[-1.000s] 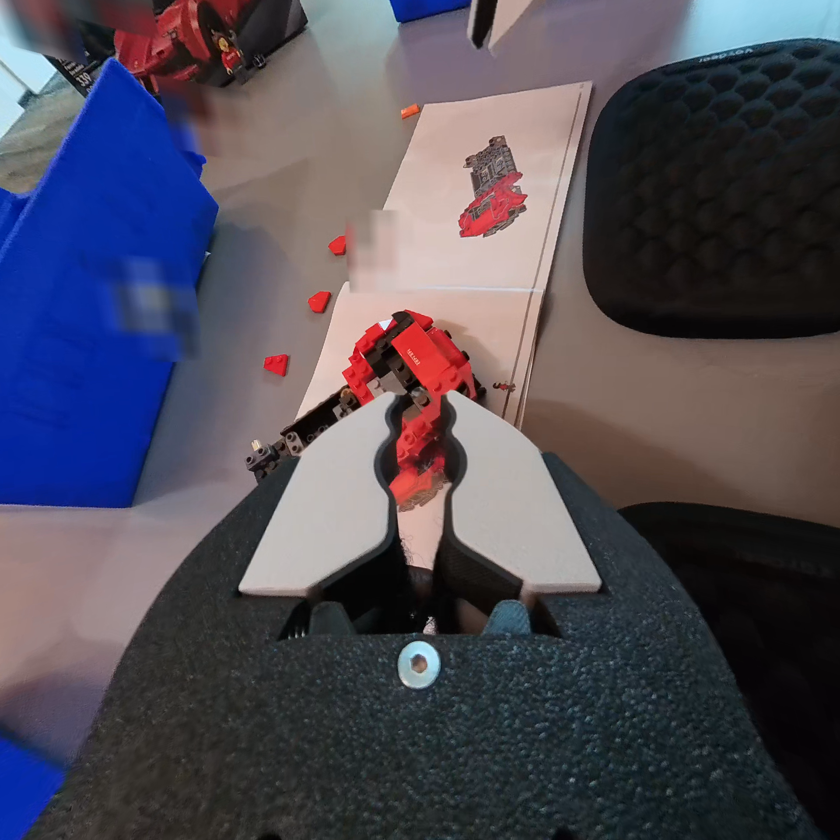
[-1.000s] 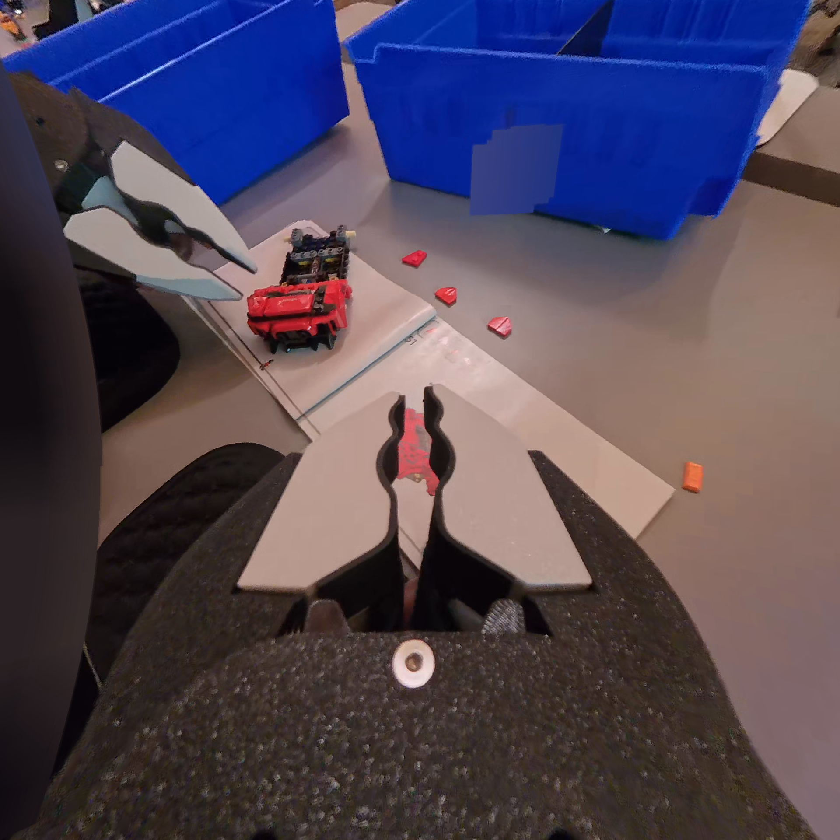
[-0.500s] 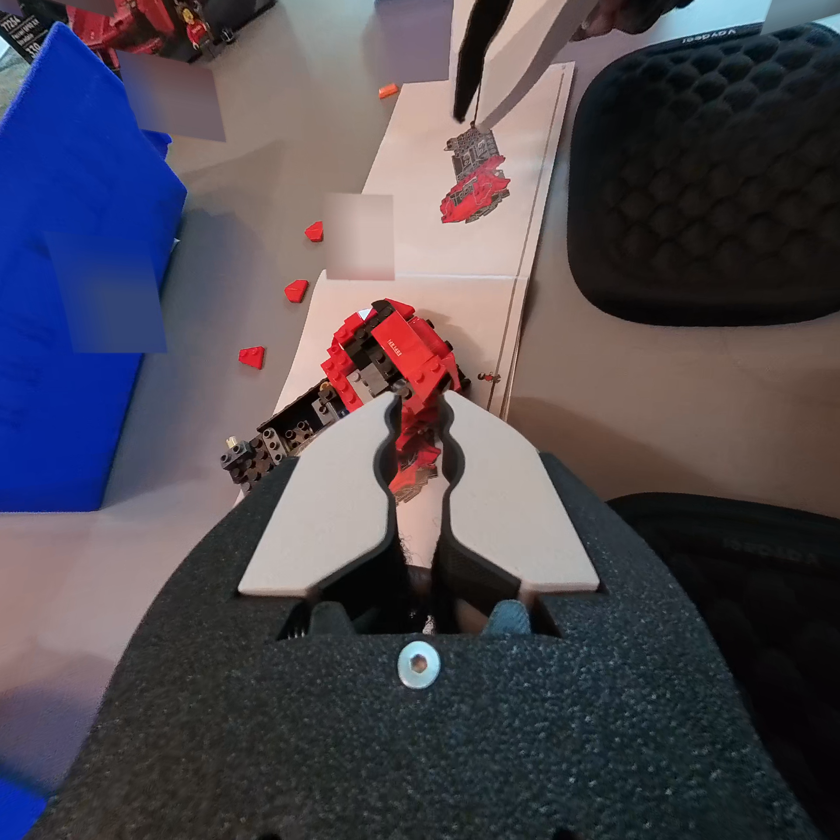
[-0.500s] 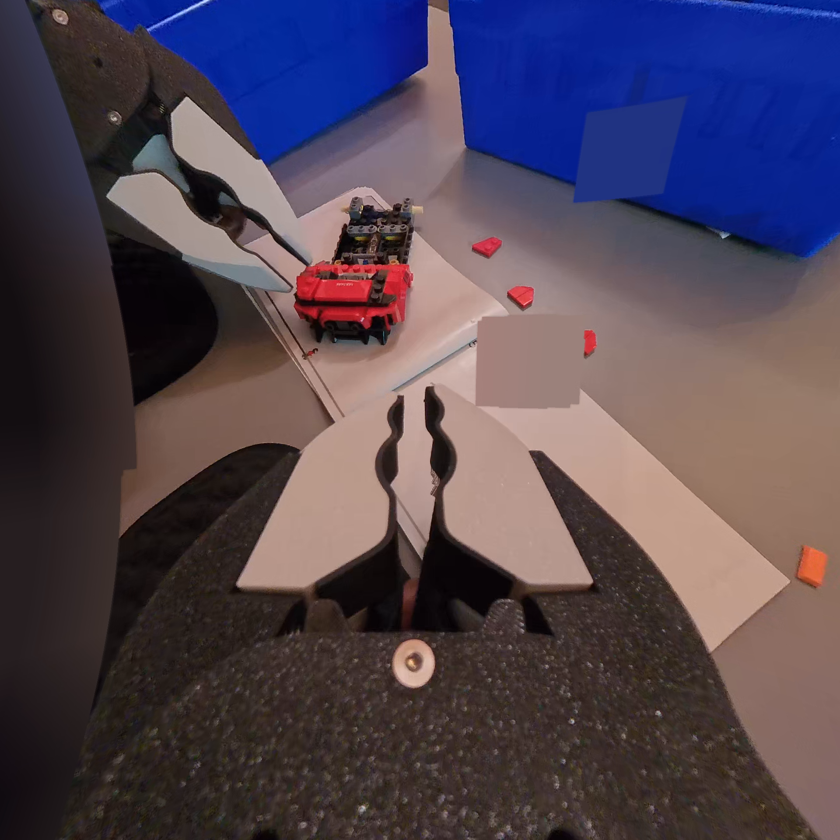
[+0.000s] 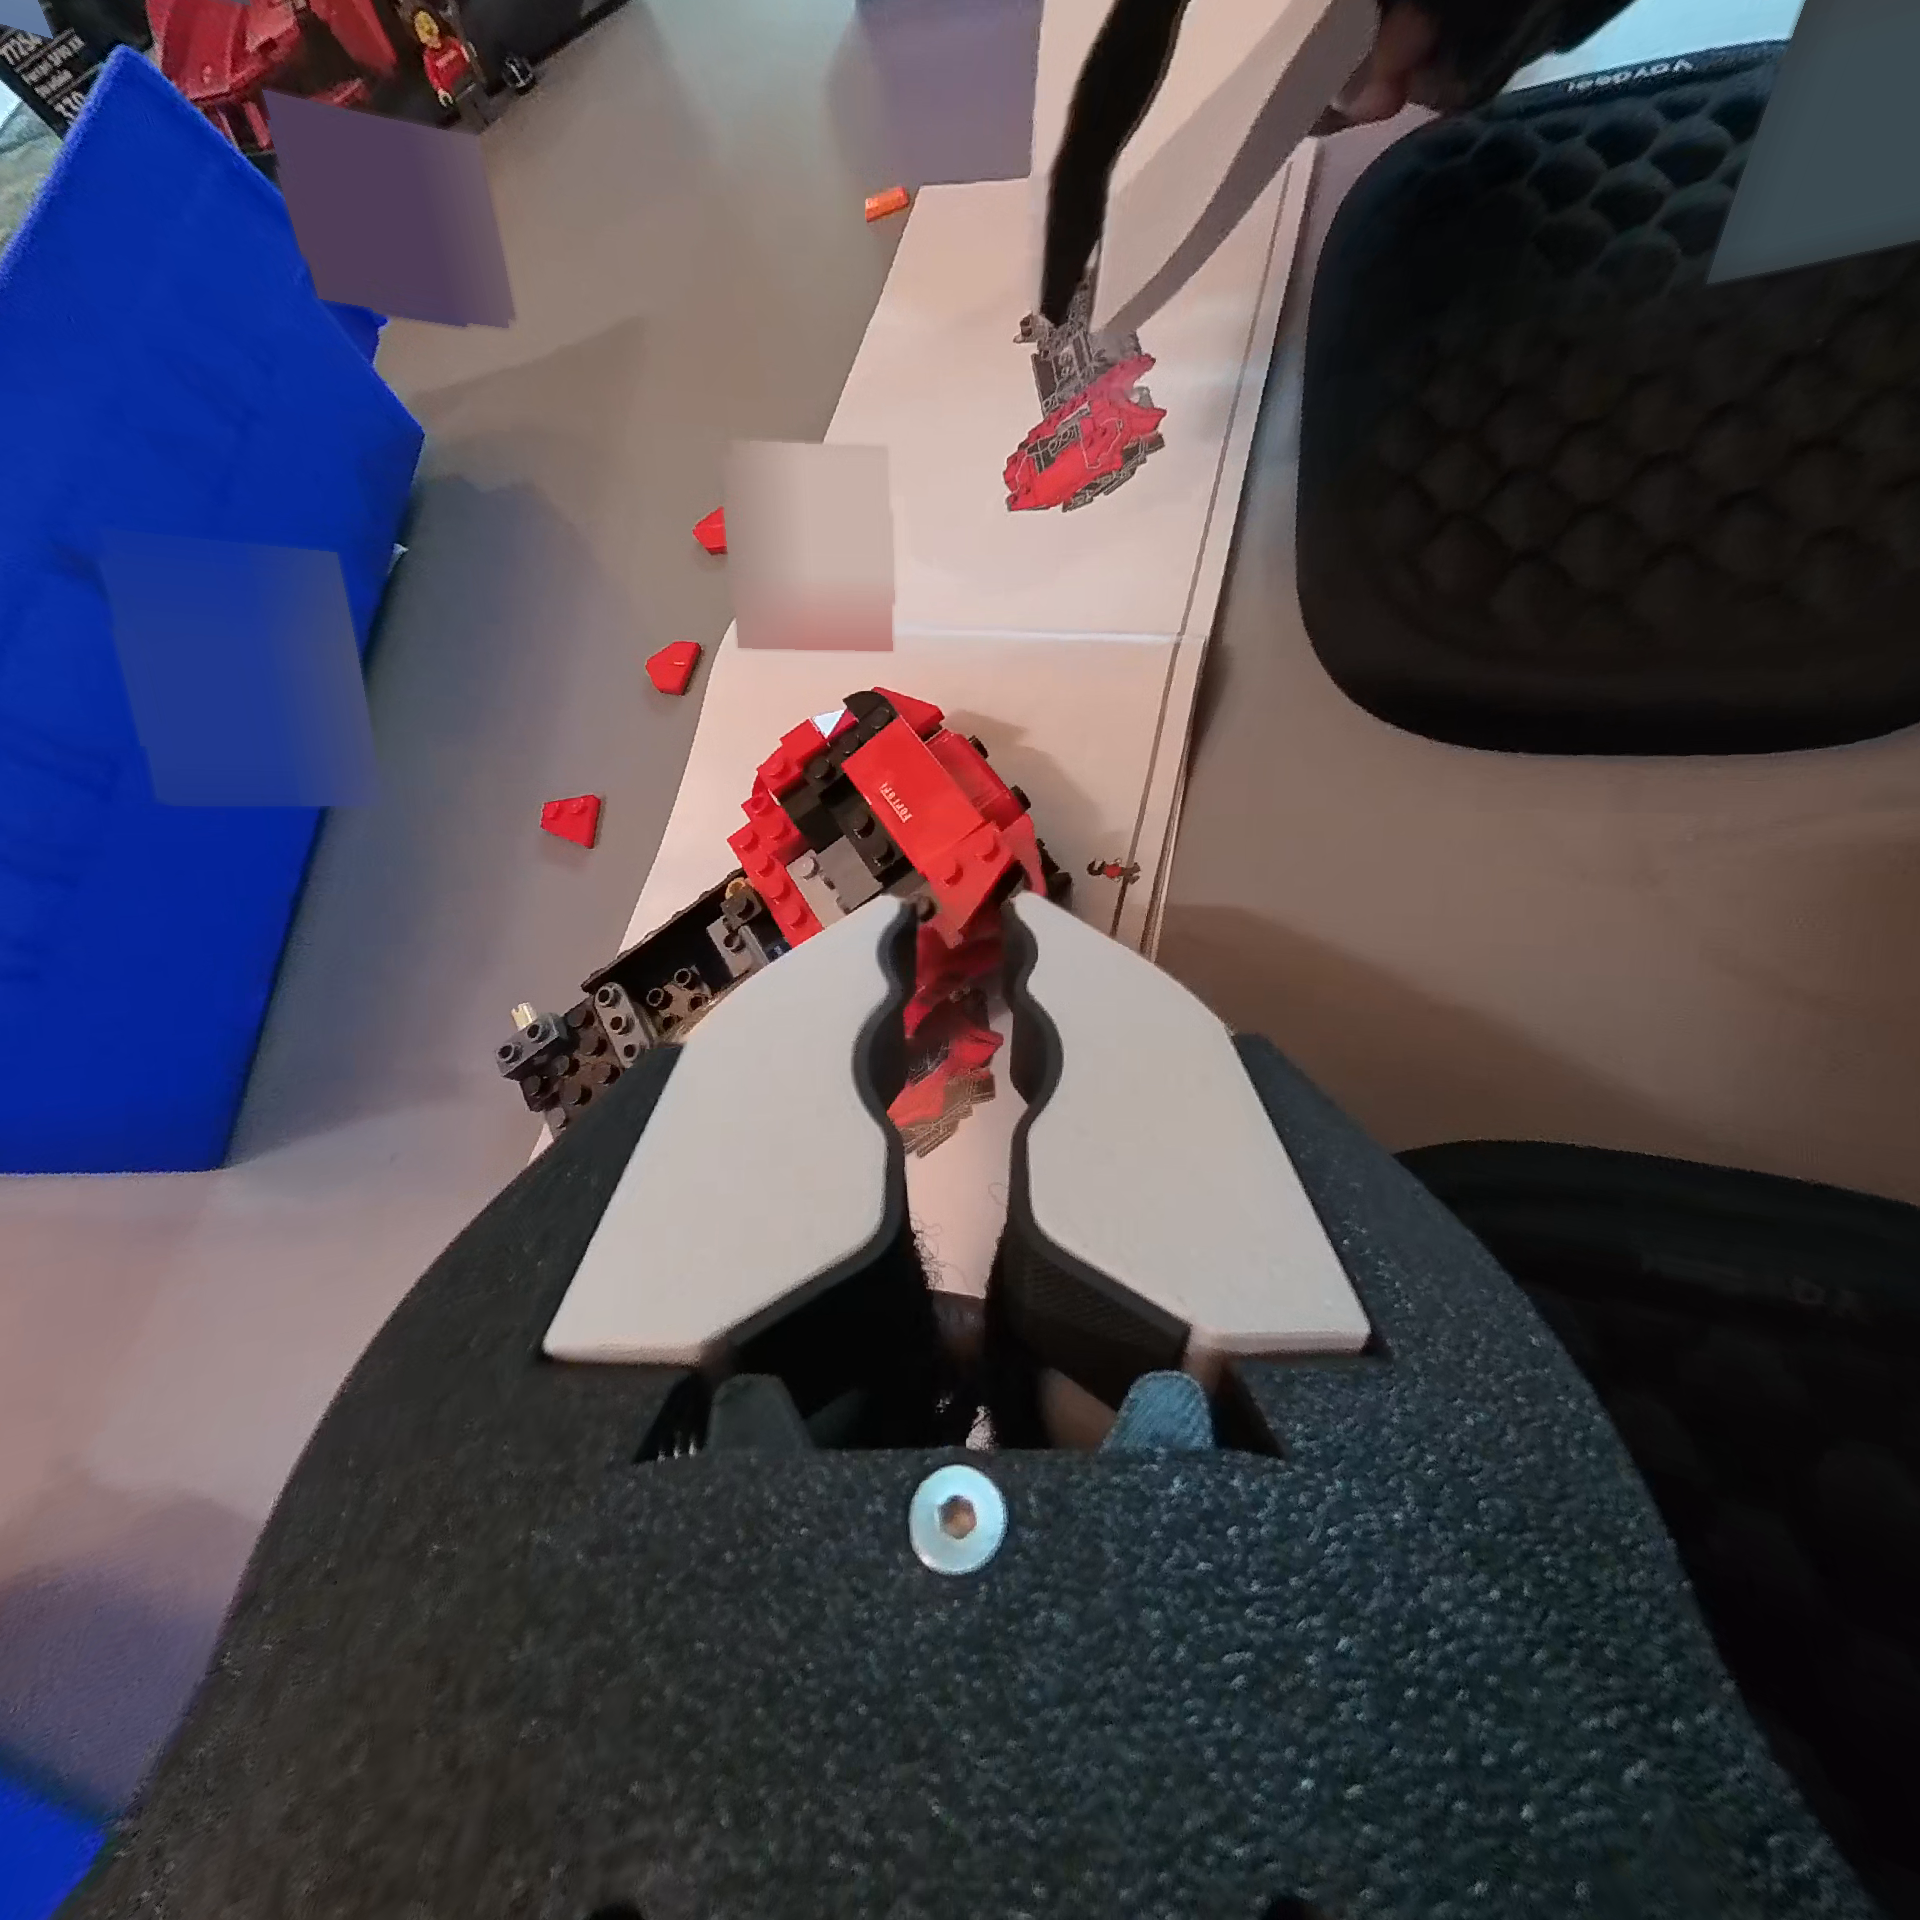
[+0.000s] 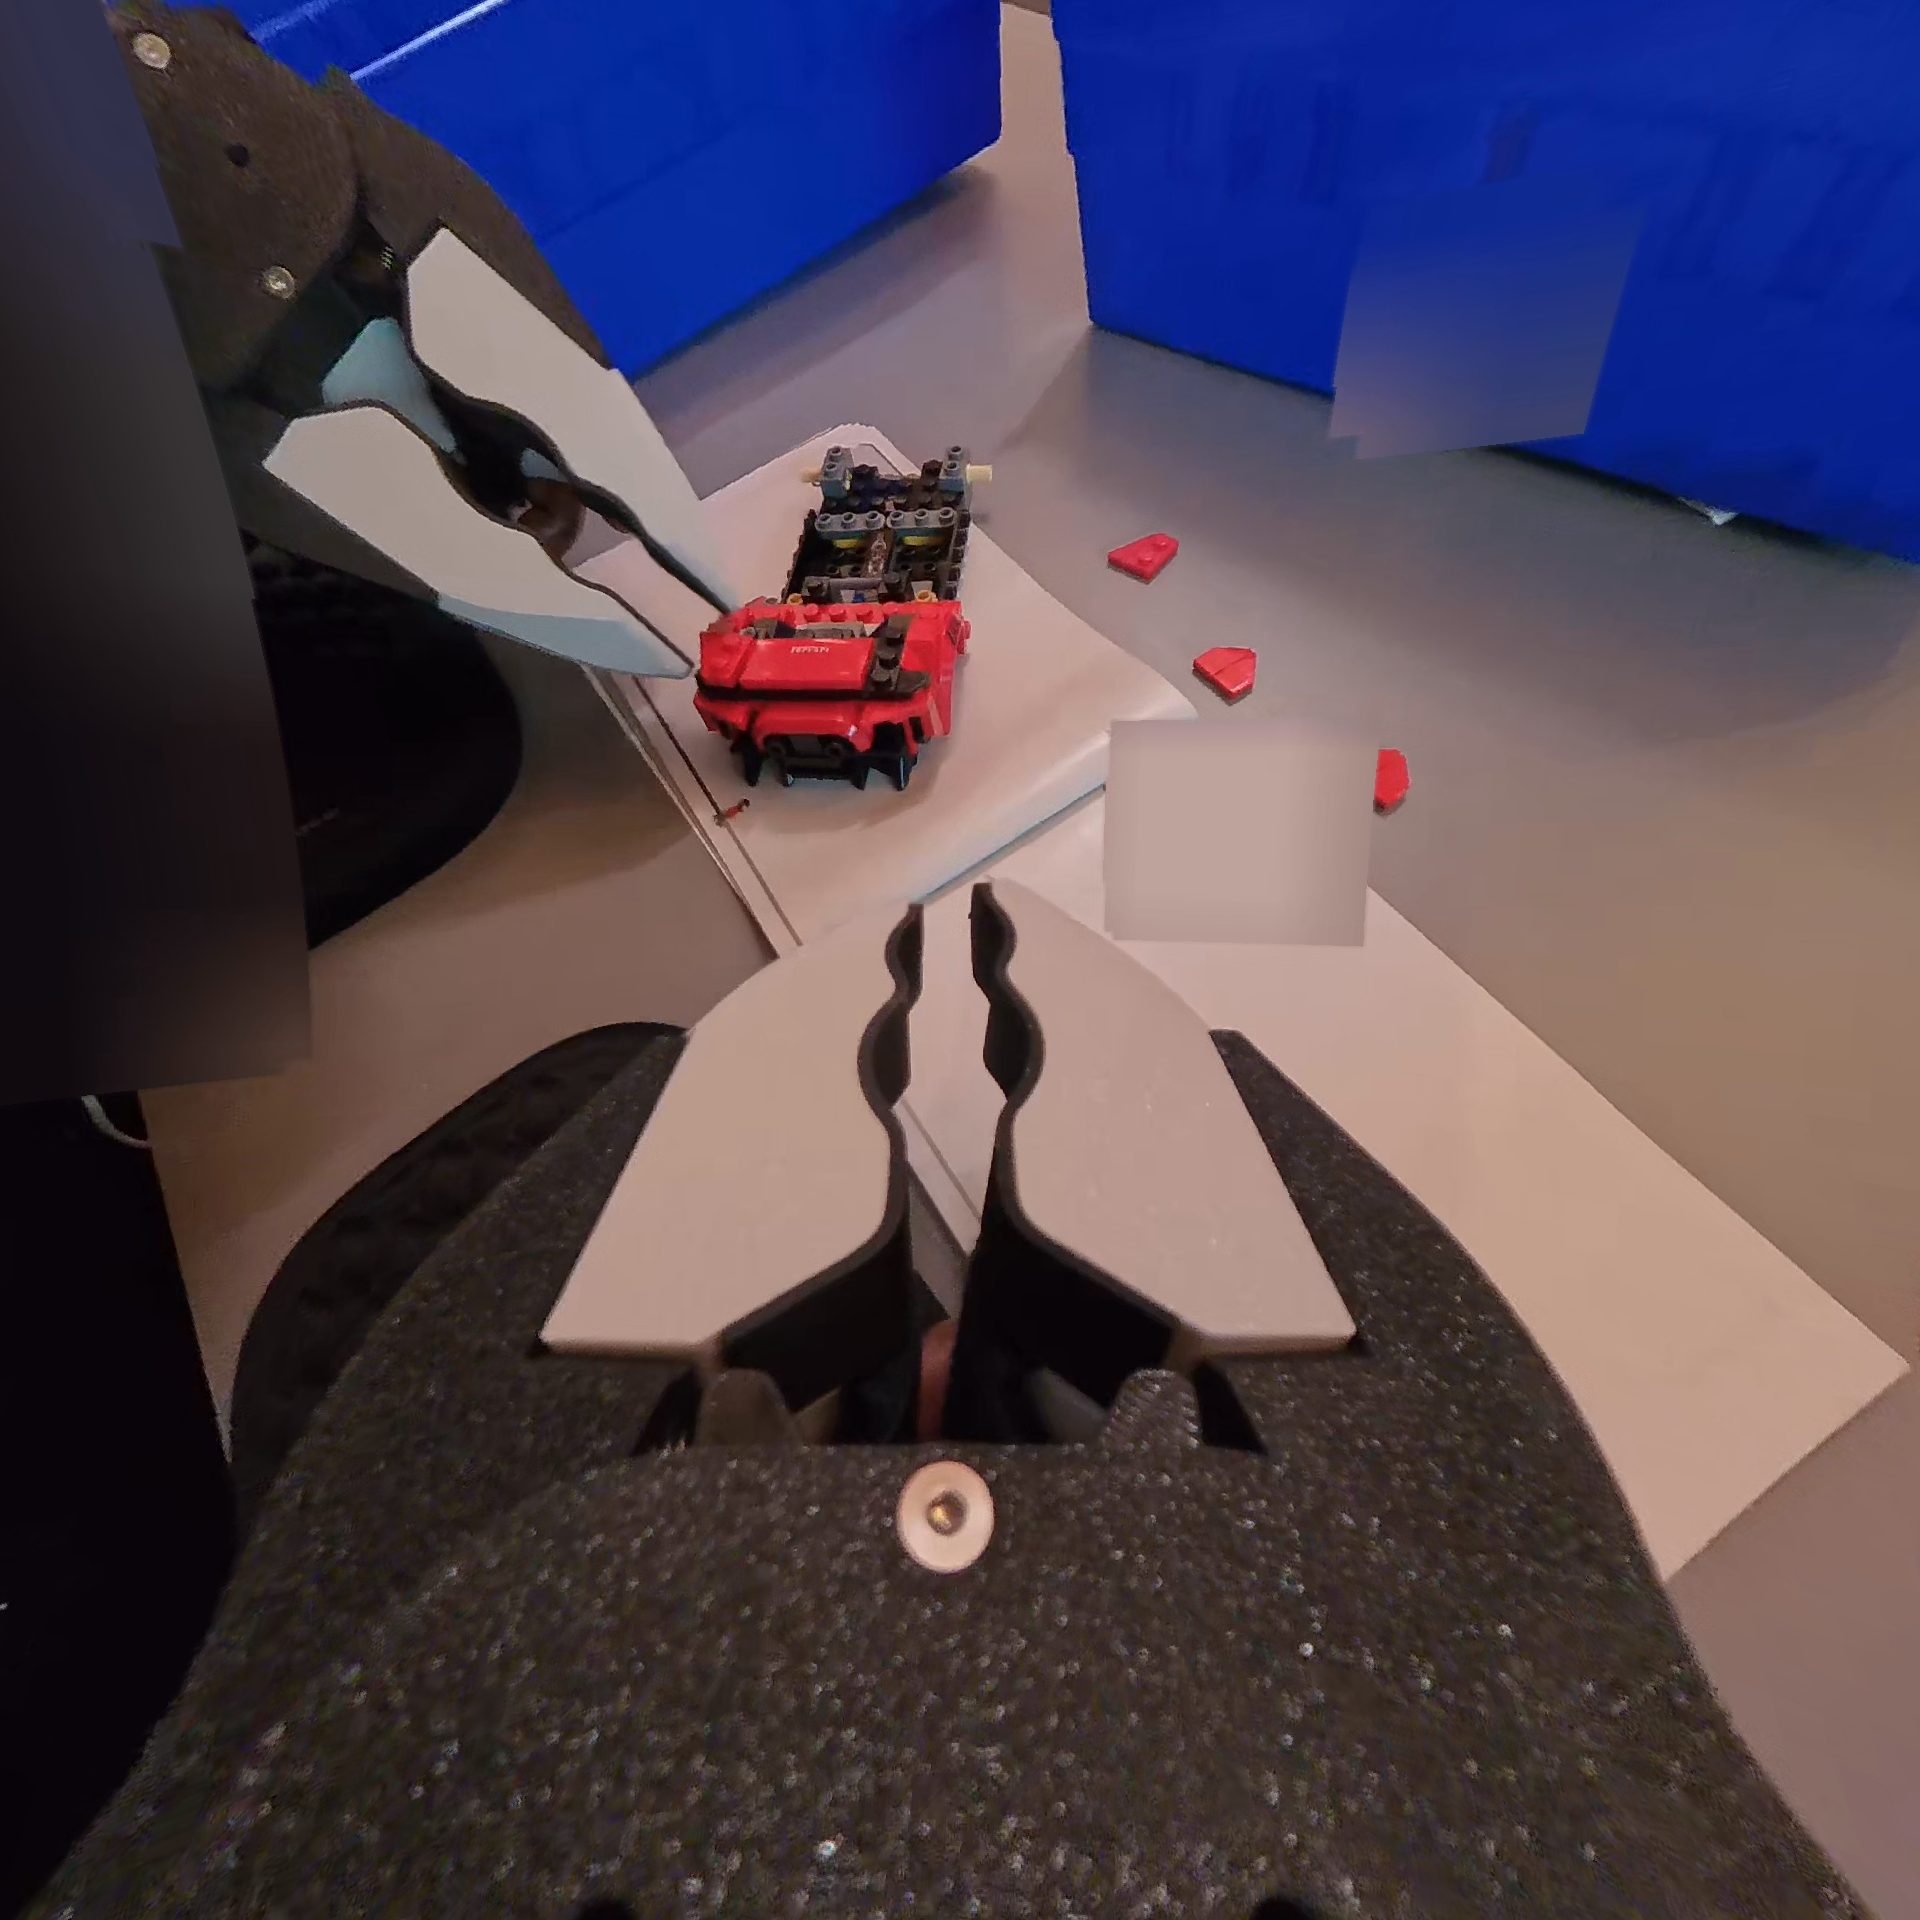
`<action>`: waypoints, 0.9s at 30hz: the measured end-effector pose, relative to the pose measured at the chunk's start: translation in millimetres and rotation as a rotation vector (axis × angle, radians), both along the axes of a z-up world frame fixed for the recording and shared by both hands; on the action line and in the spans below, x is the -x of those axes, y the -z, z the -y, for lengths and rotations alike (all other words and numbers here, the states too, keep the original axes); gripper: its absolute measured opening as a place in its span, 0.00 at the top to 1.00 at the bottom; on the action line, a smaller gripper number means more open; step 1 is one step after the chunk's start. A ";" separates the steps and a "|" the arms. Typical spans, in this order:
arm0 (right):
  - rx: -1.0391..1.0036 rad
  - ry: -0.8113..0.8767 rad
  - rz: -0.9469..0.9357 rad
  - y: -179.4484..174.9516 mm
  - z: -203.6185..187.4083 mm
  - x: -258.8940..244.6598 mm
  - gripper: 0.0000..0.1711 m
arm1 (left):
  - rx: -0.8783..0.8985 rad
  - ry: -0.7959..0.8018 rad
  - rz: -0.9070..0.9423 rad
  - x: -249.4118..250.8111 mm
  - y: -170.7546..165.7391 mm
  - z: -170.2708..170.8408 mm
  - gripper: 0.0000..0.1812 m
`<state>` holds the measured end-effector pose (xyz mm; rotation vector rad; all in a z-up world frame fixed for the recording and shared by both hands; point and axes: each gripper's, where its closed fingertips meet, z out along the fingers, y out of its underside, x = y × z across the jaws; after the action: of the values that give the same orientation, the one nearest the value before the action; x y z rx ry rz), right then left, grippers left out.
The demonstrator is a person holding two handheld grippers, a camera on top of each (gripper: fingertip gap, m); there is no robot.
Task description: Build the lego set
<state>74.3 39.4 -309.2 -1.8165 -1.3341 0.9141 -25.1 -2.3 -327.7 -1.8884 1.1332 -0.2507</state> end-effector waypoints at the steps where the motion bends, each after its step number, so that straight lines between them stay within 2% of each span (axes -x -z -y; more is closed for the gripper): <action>1: 0.008 -0.012 -0.009 -0.9 2.7 2.3 0.95 | 0.000 -0.005 0.000 1.1 0.0 -0.6 0.92; 8: -0.011 -0.095 0.000 0.8 17.2 13.6 0.94 | 0.007 -0.004 0.007 1.1 0.3 -0.1 0.92; 21: 0.010 0.052 -0.020 3.8 -9.3 -17.7 0.94 | -0.032 -0.007 0.060 1.0 -9.6 -1.8 0.92; 25: 0.015 0.147 0.014 18.8 -20.2 -31.2 0.95 | -0.050 -0.008 0.123 1.5 -16.1 -2.0 0.92; 27: -0.008 0.206 -0.020 14.5 -25.8 -35.0 0.95 | -0.065 -0.004 0.153 1.0 -19.5 -1.8 0.92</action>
<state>109.2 65.2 -323.7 -1.8933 -1.1121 0.8130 -26.1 -0.5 -308.1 -1.7823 1.0224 -0.3456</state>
